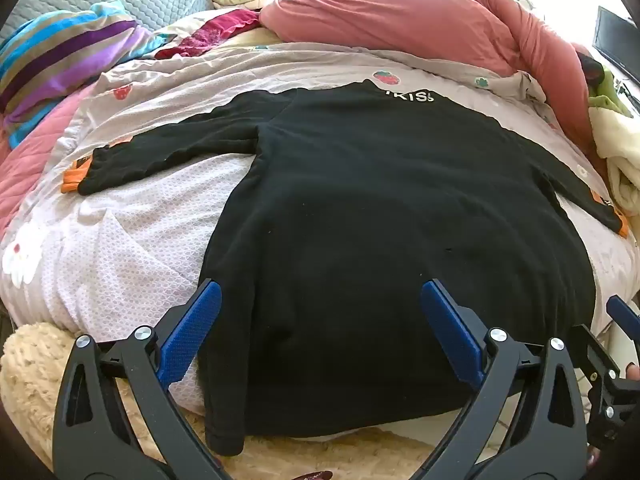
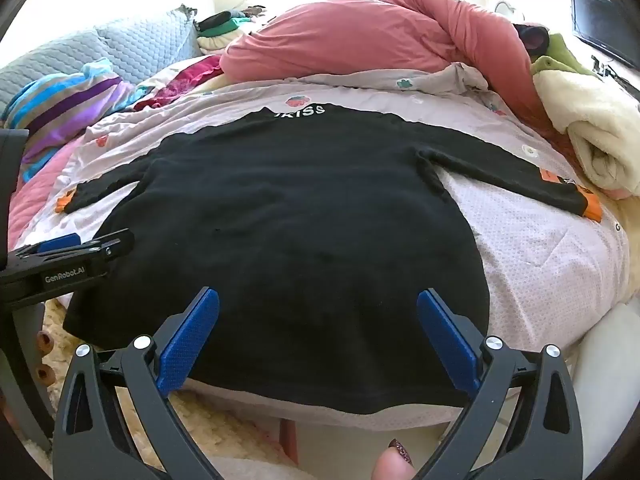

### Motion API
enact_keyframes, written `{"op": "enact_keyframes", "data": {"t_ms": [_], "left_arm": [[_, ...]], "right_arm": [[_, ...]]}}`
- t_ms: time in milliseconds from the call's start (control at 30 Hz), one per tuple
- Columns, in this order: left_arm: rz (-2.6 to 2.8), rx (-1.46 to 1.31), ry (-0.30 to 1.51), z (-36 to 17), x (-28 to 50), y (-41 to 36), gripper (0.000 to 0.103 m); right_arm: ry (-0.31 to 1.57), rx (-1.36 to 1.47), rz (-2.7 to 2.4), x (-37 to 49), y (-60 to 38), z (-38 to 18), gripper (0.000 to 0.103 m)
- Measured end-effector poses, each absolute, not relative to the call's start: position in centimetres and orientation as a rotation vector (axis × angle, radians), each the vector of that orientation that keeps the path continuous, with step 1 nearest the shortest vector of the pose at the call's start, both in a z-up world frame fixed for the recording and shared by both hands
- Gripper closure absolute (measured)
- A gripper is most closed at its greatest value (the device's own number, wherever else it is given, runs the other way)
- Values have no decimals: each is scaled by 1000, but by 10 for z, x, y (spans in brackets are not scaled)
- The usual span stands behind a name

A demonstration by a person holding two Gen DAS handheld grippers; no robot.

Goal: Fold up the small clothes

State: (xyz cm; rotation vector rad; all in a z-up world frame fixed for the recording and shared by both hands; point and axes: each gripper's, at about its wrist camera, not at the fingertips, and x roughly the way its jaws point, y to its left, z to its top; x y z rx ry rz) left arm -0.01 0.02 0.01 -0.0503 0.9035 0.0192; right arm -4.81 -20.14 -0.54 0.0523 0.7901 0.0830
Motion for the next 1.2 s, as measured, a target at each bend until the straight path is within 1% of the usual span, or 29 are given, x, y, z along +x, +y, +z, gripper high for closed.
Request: {"op": "enact_keyframes", "data": {"t_ms": [1200], "left_arm": [[25,-44,911,1,1,6,9]], "right_arm": [[798,33,80,-47,-197,-4,4]]}}
